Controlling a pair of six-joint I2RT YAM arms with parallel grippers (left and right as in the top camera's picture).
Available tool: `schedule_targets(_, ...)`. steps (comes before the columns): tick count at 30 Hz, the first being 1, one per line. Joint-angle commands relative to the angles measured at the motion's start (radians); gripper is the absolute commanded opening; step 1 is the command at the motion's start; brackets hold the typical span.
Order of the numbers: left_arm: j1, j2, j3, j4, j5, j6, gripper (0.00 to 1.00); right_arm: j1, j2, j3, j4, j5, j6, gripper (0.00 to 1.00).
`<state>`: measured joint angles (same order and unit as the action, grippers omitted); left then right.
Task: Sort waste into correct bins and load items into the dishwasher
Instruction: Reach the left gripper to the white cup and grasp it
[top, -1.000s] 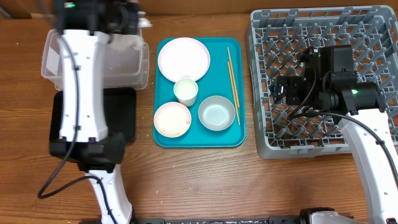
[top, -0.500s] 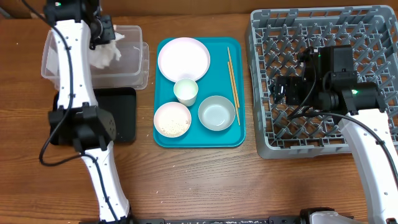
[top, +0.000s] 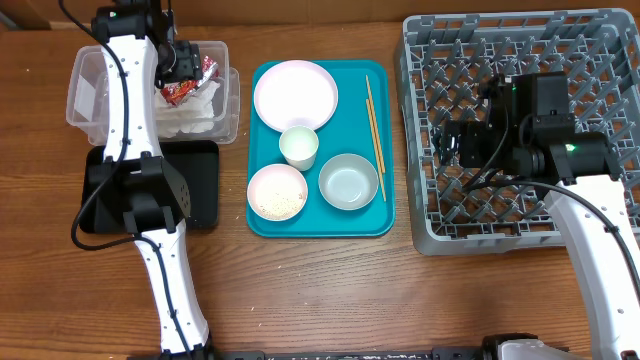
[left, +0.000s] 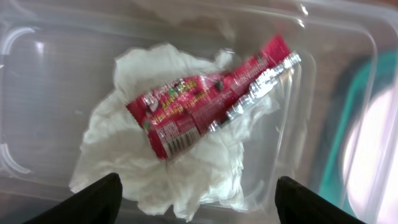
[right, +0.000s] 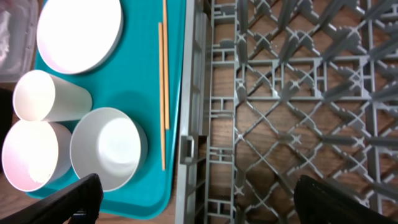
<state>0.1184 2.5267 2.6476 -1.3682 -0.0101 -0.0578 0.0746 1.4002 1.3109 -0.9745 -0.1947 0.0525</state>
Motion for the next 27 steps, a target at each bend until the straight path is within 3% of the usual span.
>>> schedule_targets(1, -0.003, -0.095, 0.066, -0.049, 0.145, 0.082, 0.79, 0.006, 0.001, 0.029, 0.022, -0.033, 0.001, 1.0)
schedule_targets(6, -0.015, -0.182, 0.072, -0.176, 0.332, 0.109, 0.71, 0.006, 0.001, 0.029, 0.051, -0.04, 0.044, 1.0)
schedule_targets(9, -0.046, -0.208, 0.072, -0.272, 0.371, 0.152, 0.7, 0.006, 0.001, 0.029, 0.05, -0.047, 0.053, 1.0)
schedule_targets(20, -0.251, -0.208, -0.029, -0.322, 0.376, 0.155, 0.67, 0.006, 0.001, 0.029, 0.05, -0.046, 0.053, 1.0)
schedule_targets(27, -0.384, -0.208, -0.183, -0.322, 0.201, 0.05, 0.62, 0.006, 0.001, 0.029, 0.053, -0.046, 0.052, 1.0)
